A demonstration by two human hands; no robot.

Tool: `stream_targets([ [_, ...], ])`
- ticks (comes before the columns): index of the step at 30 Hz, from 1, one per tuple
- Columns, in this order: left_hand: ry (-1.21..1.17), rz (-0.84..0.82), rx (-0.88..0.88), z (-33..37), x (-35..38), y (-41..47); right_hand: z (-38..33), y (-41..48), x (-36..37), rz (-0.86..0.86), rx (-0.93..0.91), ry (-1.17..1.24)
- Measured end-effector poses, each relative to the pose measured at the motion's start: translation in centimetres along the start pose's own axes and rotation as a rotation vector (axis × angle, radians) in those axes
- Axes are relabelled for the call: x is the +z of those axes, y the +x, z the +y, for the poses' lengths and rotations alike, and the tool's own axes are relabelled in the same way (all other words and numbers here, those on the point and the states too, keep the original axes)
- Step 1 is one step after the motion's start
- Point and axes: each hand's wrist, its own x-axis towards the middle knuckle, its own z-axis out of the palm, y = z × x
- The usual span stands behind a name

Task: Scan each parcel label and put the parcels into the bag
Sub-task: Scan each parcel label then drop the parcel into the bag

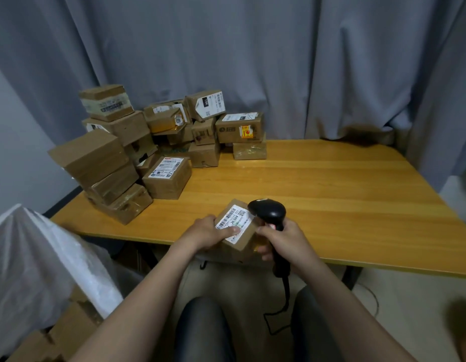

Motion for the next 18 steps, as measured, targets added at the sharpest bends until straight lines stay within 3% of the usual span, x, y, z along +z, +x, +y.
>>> stream_targets([
  [4,-0.186,-0.001,0.014,-0.8,1.2,-2.6,0.5,-0.3,0.5,0.034,-0.031,-0.031],
  [10,-0.822,0.088,0.064,-0.9,3.3,-6.9,0.7,-1.3,1.1,0.015,-0.06,-0.103],
  [14,-0.923,0.29,0.077,-0.9,3.2,-7.4,0.6,-2.2,1.7,-0.057,-0.085,-0.205],
  [18,-0.856,0.455,0.102,-1.8,1.0,-8.3,-0.9,-4.3,1.4,-0.007,-0.203,-0.319],
])
